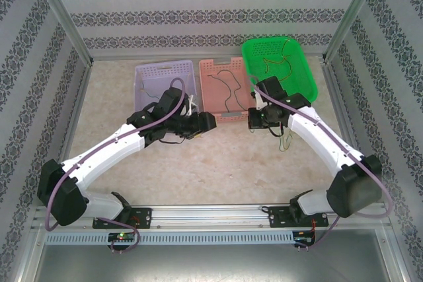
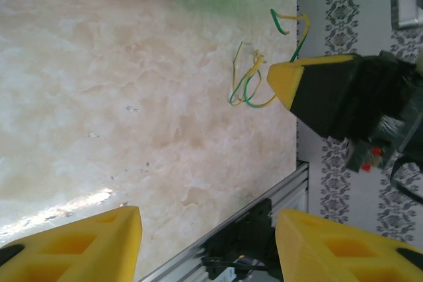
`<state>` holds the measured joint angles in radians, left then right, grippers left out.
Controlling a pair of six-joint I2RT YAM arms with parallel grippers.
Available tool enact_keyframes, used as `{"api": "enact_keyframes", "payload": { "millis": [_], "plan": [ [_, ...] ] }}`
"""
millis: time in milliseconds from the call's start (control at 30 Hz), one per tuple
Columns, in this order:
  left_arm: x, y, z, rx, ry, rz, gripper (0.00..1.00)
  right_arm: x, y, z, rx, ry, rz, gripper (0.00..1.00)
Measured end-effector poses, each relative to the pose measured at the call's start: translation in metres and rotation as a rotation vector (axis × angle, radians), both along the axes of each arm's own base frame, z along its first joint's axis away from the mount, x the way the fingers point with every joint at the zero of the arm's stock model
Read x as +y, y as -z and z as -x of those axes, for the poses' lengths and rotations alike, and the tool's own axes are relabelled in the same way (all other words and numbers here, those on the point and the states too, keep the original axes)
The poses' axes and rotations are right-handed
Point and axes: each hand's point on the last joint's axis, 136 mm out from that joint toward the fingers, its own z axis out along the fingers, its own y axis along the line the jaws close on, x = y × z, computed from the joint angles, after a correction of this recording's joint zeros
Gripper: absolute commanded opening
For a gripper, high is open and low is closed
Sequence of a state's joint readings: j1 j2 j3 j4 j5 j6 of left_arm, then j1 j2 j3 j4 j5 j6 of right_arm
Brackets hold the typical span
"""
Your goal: Untangle the cables
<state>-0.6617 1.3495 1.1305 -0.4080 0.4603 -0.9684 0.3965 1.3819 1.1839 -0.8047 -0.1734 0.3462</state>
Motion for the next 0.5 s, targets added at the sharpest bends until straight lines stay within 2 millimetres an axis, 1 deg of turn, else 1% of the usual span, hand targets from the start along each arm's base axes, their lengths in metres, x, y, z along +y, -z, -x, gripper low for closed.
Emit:
{"api": "enact_keyframes", "payload": {
  "millis": [167,300,400,500],
  "plan": [
    [-0.016,-0.012,-0.017,0.057,-0.049,0.055,0.57,0.029,-0.028,0.001,-0.058,-0.026,-0.215,0.0],
    [-0.029,-0.018,-0.03,0.085,-0.068,0.087,0.56,0.05,-0.047,0.006,-0.099,-0.069,-0.337,0.0],
    [-0.032,-0.017,-0.034,0.101,-0.078,0.092,0.55,0.062,-0.055,0.01,-0.107,-0.104,-0.385,0.0],
    [-0.033,-0.01,-0.036,0.121,-0.086,0.086,0.55,0.069,-0.059,0.014,-0.105,-0.121,-0.416,0.0]
  ]
}}
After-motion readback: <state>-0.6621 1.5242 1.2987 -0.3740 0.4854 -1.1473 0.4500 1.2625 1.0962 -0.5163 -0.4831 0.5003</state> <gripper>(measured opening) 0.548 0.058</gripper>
